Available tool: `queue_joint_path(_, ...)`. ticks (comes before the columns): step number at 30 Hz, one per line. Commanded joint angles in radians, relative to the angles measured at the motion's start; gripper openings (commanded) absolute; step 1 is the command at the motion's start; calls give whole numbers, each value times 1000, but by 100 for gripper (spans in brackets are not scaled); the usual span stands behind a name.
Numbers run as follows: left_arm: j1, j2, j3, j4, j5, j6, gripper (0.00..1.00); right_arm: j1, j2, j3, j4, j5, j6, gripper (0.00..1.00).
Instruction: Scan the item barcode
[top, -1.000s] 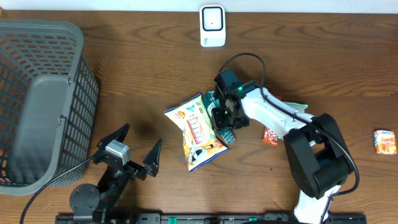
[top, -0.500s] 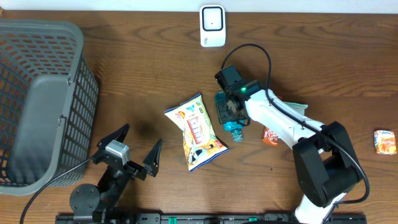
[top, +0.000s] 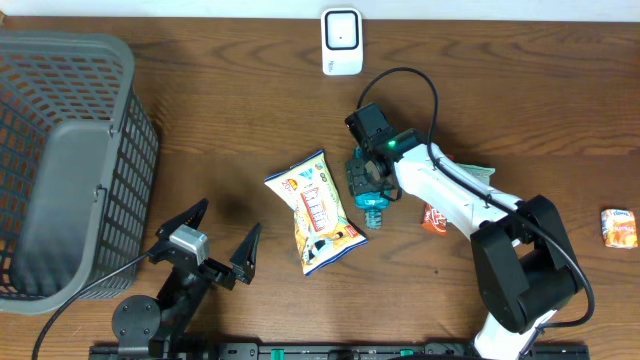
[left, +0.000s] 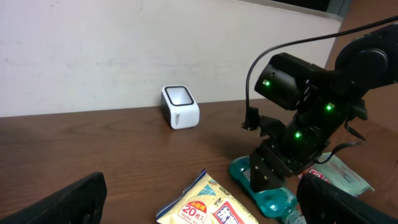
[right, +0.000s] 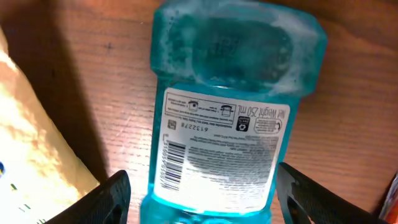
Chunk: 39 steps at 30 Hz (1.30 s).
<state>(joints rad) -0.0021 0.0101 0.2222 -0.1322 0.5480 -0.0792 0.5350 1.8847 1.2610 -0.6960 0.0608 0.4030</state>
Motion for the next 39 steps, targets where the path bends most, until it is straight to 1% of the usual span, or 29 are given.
queue_joint_path(1,-4,-6,2,1,10,-5,98,-17,-15,-3,-2,5,203,70)
queue_joint_path(3,-4,-6,2,1,10,-5,98,-39,-15,-3,1,-37,259,72)
queue_joint_path(5,-4,-6,2,1,10,-5,98,-63,-15,-3,3,-84,274,76)
queue_joint_path(10,-4,-6,2,1,10,-5,98,-145,-15,-3,-61,-214,271,71)
queue_joint_path(12,-4,-6,2,1,10,-5,98,-165,-15,-4,-102,-257,244,68)
queue_joint_path(14,-4,-6,2,1,10,-5,98,-176,-15,-10,-120,-319,193,69)
queue_joint_path(15,-4,-6,2,1,10,-5,98,-177,-15,-13,-119,-335,178,72)
queue_joint_path(16,-4,-6,2,1,10,-5,98,-176,-15,-19,-118,-340,164,79)
queue_joint_path(17,-4,-6,2,1,10,-5,98,-175,-15,-27,-114,-340,164,81)
queue_joint_path(18,-4,-6,2,1,10,-5,98,-175,-15,-48,-98,-341,164,83)
queue_joint_path(21,-4,-6,2,1,10,-5,98,-176,-15,-96,-64,-345,156,83)
queue_joint_path(22,-4,-6,2,1,10,-5,98,-179,-15,-127,-32,-362,155,85)
queue_joint_path(24,-4,-6,2,1,10,-5,98,-181,-15,-185,67,-433,116,86)
queue_joint_path(26,-4,-6,2,1,10,-5,98,-181,-15,-264,205,-498,105,85)
queue_joint_path(27,-4,-6,2,1,10,-5,98,-181,-15,-291,241,-497,105,82)
queue_joint_path(28,-4,-6,2,1,10,-5,98,-181,-15,-338,293,-496,104,76)
queue_joint_path(31,-4,-6,2,1,10,-5,98,-186,-15,-399,345,-463,95,67)
queue_joint_path(34,-4,-6,2,1,10,-5,98,-197,-15,-407,343,-464,49,48)
queue_joint_path(37,-4,-6,2,1,10,-5,98,-198,-15,-407,351,-464,43,40)
queue_joint_path(39,-4,-6,2,1,10,-5,98,-197,-15,-407,380,-486,32,27)
